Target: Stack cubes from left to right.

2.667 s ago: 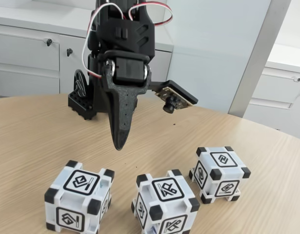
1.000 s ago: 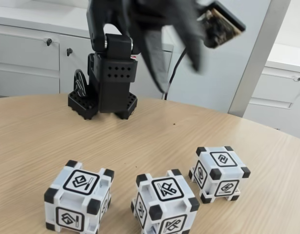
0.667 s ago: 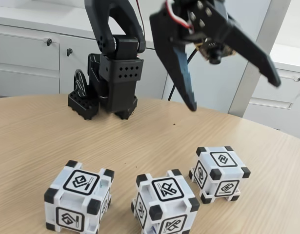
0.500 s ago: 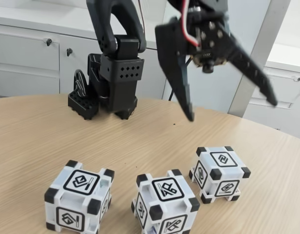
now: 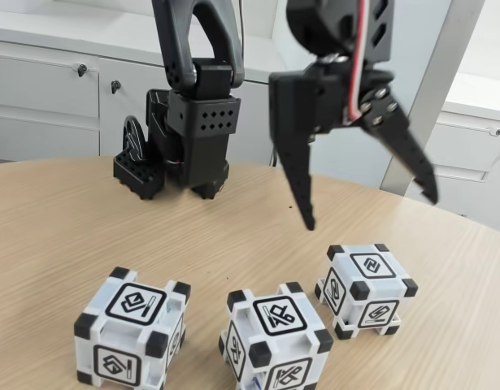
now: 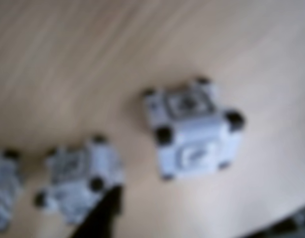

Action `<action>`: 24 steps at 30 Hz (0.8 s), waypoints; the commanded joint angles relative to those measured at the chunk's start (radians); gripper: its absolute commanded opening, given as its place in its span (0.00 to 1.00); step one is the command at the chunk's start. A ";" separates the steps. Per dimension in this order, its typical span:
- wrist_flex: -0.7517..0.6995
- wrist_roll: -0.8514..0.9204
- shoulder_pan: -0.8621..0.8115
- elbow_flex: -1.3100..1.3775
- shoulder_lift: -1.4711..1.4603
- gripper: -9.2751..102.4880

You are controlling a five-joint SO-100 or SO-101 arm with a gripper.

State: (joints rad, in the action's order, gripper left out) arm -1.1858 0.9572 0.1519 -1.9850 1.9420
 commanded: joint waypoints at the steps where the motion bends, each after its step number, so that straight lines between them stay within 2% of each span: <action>1: 0.011 0.038 -0.003 0.098 -0.035 0.46; 24: 0.009 0.097 -0.014 0.221 -0.368 0.45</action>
State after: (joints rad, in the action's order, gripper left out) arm -1.1858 1.0630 0.1503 -1.8224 1.5831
